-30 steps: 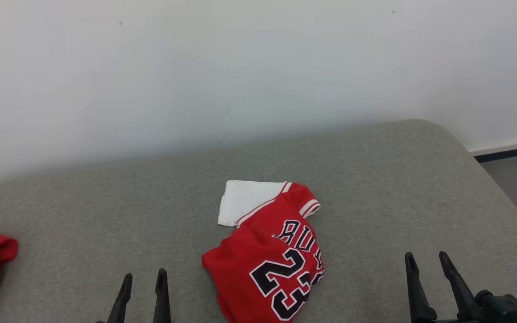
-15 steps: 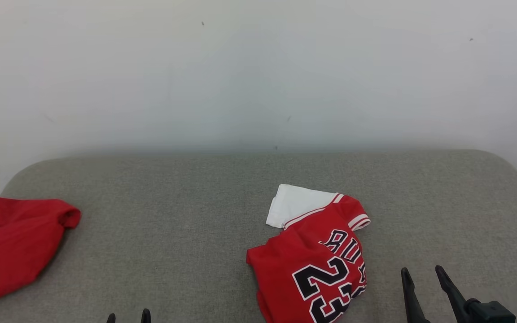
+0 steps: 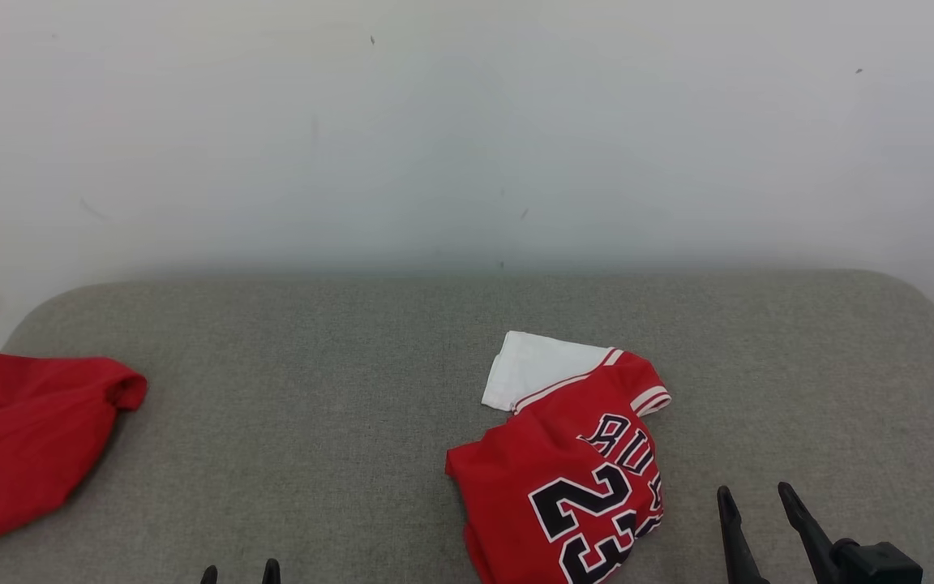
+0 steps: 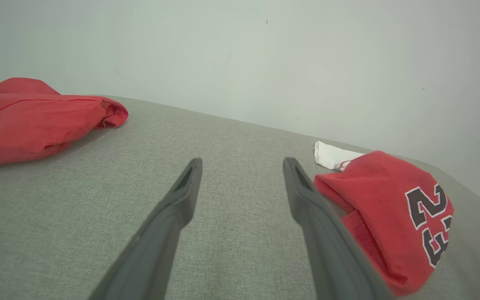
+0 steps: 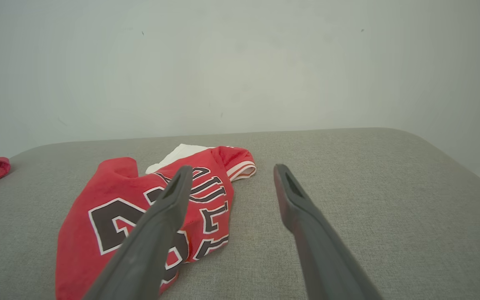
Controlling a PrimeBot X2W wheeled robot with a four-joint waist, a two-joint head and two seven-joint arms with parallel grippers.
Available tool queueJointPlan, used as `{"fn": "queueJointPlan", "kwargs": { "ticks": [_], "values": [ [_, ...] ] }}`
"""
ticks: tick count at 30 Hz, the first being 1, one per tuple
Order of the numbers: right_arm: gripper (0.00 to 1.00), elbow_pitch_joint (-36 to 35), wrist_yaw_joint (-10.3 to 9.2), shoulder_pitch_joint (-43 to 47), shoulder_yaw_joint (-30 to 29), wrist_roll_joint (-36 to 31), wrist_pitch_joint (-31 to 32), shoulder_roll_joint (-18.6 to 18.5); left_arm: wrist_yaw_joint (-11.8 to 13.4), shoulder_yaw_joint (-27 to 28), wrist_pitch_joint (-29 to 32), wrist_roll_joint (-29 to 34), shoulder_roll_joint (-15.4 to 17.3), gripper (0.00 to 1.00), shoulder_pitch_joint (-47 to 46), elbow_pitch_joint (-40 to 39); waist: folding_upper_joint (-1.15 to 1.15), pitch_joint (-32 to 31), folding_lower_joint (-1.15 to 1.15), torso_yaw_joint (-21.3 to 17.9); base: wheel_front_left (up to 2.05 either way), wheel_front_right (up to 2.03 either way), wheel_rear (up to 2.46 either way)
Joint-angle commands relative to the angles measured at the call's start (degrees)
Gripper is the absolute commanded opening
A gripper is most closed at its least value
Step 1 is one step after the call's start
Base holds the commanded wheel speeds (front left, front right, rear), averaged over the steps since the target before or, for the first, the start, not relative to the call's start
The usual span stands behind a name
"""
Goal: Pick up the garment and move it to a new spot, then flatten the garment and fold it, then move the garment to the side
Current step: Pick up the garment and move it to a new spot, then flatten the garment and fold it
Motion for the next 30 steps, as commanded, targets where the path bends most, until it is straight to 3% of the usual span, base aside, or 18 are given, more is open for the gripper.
{"fn": "queueJointPlan", "kwargs": {
  "ticks": [1,8,15,21,30],
  "values": [
    [1.00,0.0,-0.13,-0.2,0.1,0.4,0.0,0.0,-0.4,0.2,-0.2,-0.2,-0.2,1.00,-0.7,0.2,0.00,0.1,0.00,-0.2,0.00,0.00,0.00],
    [1.00,-0.1,-0.13,-1.0,1.3,1.0,0.4,0.0,-0.7,1.7,-0.2,-0.7,-0.2,1.00,-1.1,0.8,0.00,0.3,0.00,-1.6,0.00,0.00,0.00],
    [1.00,0.2,-0.13,-1.8,2.8,1.5,0.4,0.0,-0.7,-1.9,3.3,-8.1,2.1,1.00,-7.8,7.2,0.00,1.0,0.00,-5.7,0.00,0.00,0.00],
    [1.00,-0.3,-0.13,-2.7,4.6,1.6,1.0,0.0,-0.6,-3.8,7.4,-9.3,3.5,1.00,-19.3,15.2,0.00,3.4,0.00,-12.4,0.00,0.00,0.00],
    [1.00,-0.7,-0.13,-4.4,8.6,2.2,1.8,0.0,2.2,-2.5,18.0,-10.8,6.4,1.00,-35.3,31.1,0.00,9.0,0.00,-25.0,0.00,0.00,0.00]
  ]
}}
